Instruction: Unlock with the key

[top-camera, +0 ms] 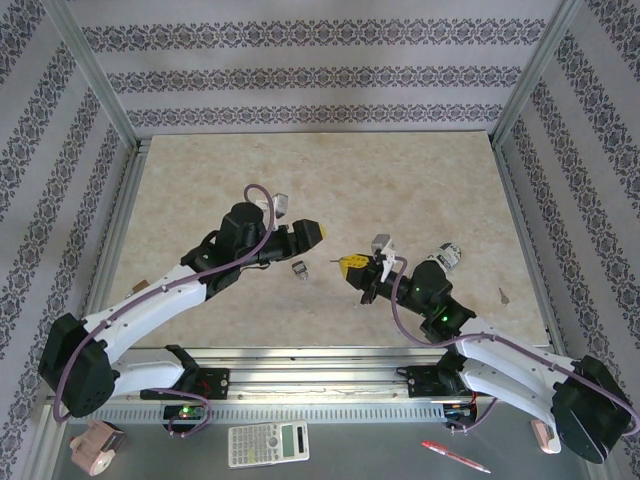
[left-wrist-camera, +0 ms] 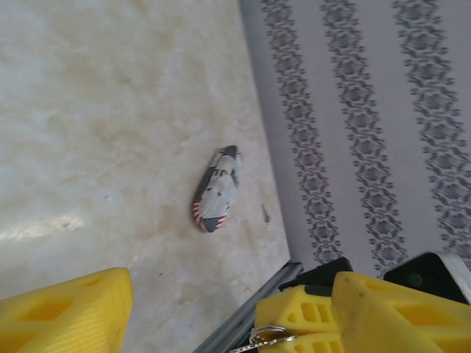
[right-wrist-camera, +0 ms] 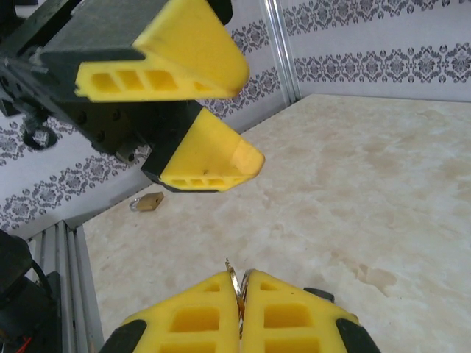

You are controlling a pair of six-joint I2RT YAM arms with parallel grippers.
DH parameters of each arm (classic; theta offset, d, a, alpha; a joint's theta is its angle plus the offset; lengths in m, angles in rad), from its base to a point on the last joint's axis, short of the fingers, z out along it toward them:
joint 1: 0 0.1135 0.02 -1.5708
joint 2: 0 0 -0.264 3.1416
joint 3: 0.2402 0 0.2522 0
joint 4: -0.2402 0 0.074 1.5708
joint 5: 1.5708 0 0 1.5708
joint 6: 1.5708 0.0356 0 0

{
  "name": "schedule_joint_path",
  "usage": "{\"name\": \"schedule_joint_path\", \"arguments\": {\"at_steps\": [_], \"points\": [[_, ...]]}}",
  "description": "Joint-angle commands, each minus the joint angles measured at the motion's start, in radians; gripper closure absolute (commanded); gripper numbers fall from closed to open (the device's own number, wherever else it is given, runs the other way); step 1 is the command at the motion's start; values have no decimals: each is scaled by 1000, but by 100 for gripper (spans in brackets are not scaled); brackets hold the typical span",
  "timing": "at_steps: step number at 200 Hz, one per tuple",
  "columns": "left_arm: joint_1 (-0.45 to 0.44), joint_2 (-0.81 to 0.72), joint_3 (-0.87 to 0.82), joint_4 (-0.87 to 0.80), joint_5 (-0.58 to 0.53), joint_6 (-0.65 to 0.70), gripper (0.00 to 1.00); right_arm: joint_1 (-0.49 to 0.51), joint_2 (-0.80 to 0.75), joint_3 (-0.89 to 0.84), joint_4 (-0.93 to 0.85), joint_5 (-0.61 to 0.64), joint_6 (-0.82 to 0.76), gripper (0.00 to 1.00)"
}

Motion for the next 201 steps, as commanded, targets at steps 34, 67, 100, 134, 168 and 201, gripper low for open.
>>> {"name": "schedule_joint_path", "arguments": {"at_steps": [34,67,100,134,168,201], "points": [[-14,-53,-257,665,33,52,32,-6,100,150,164,-10,136,100],[-15,-1,-359,1115,-17,102,30,-6,153,245,224,-1,223,100],[-14,74,-322,1341,-22,124,29,-7,180,328,239,-6,270,100],[-8,67,-278,1334,-20,149,37,-6,183,355,232,-12,304,100],[-3,67,-245,1303,-14,145,41,-2,184,338,259,-20,337,100],[-4,84,-219,1267,-1,143,46,9,184,330,274,-35,349,100]]}}
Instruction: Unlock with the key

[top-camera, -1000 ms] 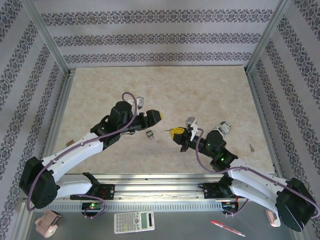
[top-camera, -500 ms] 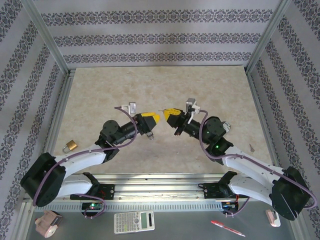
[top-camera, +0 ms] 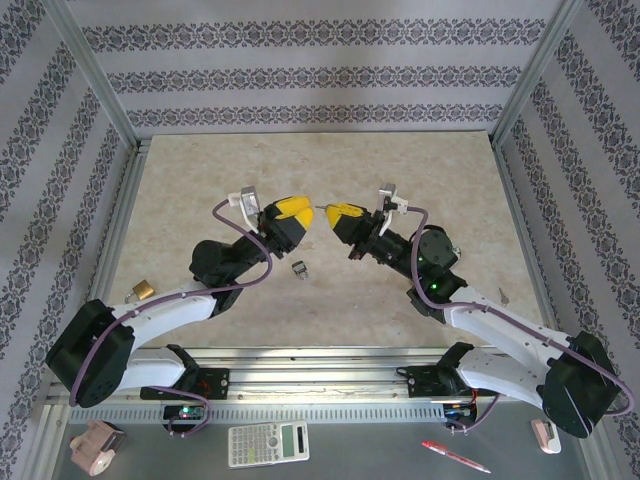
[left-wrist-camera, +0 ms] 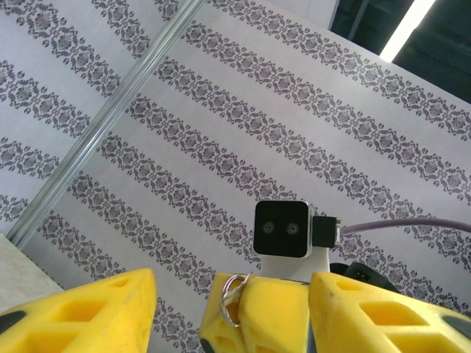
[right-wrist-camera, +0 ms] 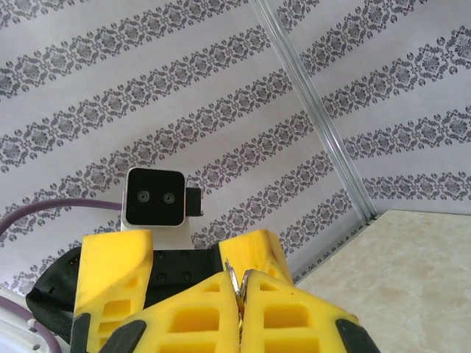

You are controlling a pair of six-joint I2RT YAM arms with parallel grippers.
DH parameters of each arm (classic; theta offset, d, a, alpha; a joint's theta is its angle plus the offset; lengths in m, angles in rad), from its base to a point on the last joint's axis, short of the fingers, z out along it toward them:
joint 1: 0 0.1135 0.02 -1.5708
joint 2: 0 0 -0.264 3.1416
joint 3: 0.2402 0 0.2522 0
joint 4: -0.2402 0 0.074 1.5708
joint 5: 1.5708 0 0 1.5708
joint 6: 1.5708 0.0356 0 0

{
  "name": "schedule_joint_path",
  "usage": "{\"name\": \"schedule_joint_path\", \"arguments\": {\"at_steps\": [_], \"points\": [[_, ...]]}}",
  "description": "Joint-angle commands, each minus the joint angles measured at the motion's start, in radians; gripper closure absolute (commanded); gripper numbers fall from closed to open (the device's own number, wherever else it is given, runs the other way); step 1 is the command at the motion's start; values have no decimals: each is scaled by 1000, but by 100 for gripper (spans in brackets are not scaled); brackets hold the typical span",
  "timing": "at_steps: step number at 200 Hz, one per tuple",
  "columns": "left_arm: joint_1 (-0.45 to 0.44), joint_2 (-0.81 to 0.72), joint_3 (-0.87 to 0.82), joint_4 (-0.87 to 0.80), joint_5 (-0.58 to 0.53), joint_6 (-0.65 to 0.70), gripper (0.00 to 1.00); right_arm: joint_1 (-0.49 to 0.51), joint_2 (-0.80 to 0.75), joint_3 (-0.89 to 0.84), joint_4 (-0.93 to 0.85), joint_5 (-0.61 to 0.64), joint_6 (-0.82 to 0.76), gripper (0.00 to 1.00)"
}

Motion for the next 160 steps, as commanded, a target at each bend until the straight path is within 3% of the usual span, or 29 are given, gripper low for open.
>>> {"name": "schedule_joint_path", "arguments": {"at_steps": [1,45,108,152,160], "points": [[1,13,40,36,19,15,46,10,-1,1,64,-26,27,100],[1,75,81,75,71,-39,56,11,3,-18,89,-33,42,100],[-1,111,102,109,83,-61,62,12,19,-30,115,-41,59,100],[-1,118,104,109,93,-78,80,12,28,-41,136,-28,67,100],[-2,119,102,103,84,-87,88,12,28,-43,137,-25,69,100]]}}
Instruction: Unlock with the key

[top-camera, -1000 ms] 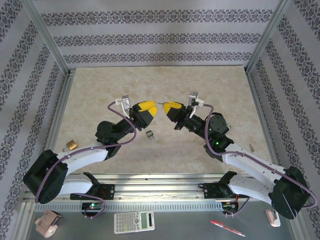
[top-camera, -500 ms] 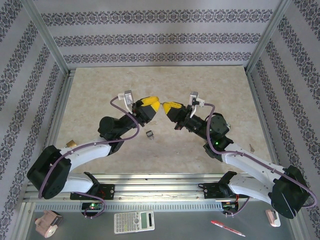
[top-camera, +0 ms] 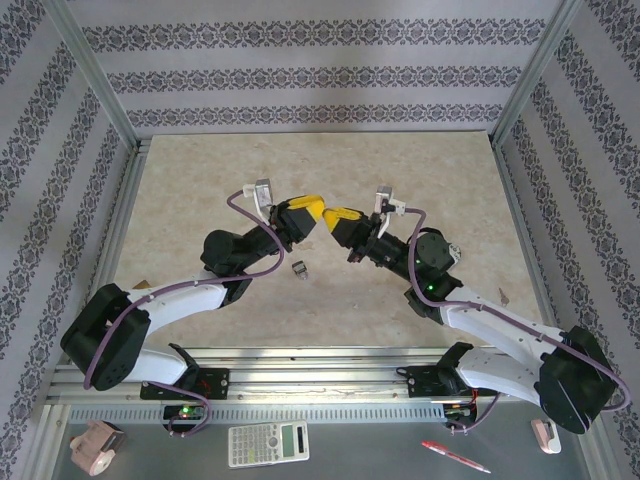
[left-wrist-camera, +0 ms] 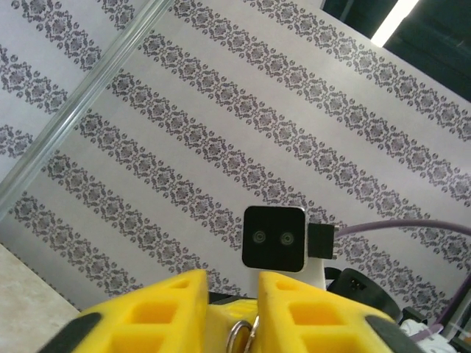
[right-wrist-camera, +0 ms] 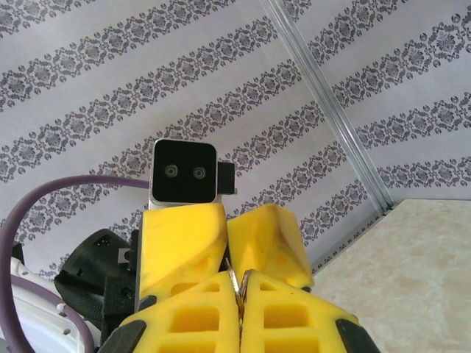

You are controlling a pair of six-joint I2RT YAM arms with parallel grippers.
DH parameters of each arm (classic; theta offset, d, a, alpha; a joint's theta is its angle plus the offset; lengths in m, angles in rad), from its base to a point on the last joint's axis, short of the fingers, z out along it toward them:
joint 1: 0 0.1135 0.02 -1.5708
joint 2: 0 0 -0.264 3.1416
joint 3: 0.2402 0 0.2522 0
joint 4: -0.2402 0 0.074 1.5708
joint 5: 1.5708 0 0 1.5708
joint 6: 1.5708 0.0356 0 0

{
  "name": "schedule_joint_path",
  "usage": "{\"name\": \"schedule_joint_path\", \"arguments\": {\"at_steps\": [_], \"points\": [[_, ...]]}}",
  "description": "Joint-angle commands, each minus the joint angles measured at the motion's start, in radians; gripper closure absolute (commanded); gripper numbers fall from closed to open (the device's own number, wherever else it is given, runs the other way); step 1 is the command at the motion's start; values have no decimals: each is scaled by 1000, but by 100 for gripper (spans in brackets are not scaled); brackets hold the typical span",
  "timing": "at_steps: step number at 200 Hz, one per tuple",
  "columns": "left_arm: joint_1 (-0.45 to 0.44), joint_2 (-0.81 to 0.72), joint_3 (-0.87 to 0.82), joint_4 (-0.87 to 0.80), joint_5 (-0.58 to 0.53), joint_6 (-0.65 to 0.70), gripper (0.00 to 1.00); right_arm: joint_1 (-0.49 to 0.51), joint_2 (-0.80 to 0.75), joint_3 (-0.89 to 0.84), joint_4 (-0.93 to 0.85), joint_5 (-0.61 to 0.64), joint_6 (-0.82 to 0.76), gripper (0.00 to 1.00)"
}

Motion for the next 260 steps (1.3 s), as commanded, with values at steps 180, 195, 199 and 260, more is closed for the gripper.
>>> {"name": "schedule_joint_path", "arguments": {"at_steps": [180,195,199,260], "points": [[46,-226,293,-1127,213,452,100,-131,-119,-87,-76,-339,-137,41],[46,-209,308,-1140,225,458,100,-126,-81,-69,-34,-382,-133,42],[46,-206,309,-1140,226,460,100,-125,-73,-67,-24,-385,-131,42],[45,-188,307,-1124,236,456,100,-101,-33,-58,8,-399,-150,44]]}}
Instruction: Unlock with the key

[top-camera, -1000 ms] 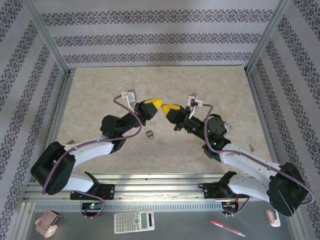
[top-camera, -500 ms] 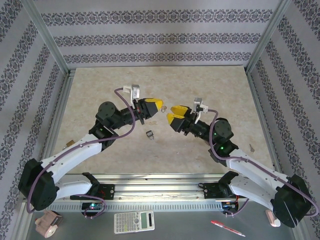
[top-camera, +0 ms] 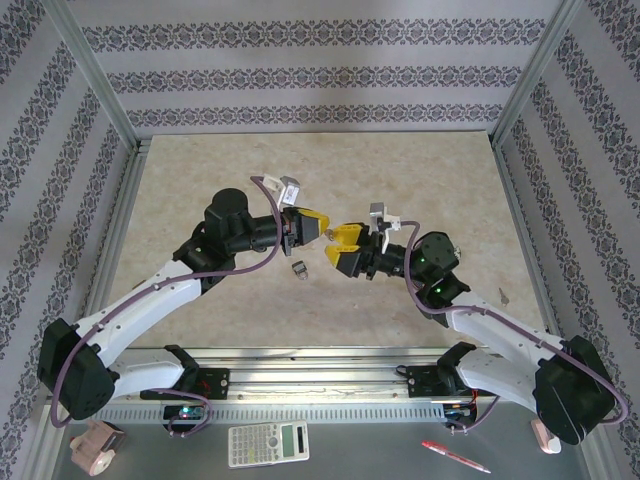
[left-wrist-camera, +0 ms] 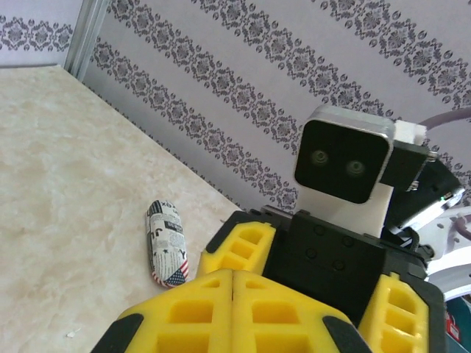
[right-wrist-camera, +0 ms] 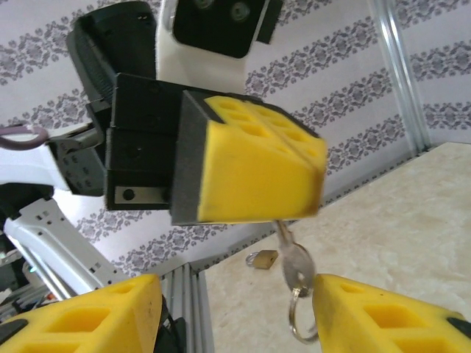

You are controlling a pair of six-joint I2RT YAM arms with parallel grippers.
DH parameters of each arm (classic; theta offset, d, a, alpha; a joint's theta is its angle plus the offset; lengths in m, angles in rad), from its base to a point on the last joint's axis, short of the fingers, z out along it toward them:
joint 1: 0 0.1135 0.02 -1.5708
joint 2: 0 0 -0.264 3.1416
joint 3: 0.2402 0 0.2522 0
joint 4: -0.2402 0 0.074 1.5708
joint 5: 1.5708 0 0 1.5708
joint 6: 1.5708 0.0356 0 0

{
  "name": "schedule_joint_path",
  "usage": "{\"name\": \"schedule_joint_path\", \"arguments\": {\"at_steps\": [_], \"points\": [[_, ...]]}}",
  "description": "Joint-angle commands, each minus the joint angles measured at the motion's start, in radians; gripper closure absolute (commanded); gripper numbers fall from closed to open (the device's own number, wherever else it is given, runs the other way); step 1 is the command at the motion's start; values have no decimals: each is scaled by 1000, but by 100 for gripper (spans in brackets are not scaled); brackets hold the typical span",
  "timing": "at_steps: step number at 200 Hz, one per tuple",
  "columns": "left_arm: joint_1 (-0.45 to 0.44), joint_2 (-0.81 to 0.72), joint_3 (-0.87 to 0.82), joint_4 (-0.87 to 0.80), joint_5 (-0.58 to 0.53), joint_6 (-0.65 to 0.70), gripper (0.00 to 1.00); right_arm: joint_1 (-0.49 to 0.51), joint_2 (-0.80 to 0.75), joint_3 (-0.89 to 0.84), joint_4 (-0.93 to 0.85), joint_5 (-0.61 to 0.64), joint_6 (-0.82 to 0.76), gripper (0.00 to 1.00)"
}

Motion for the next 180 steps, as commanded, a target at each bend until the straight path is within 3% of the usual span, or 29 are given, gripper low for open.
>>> {"name": "schedule_joint_path", "arguments": {"at_steps": [1,65,110,180], "points": [[11,-1,22,-4,32,24,100,11,5,27,73,-34,-28,44],[8,1,16,28,71,2,100,8,35,41,77,-30,-26,56],[7,0,9,31,89,0,100,-6,40,43,77,-25,-22,58],[6,8,7,35,105,1,100,-20,44,39,78,-29,-14,75]]}}
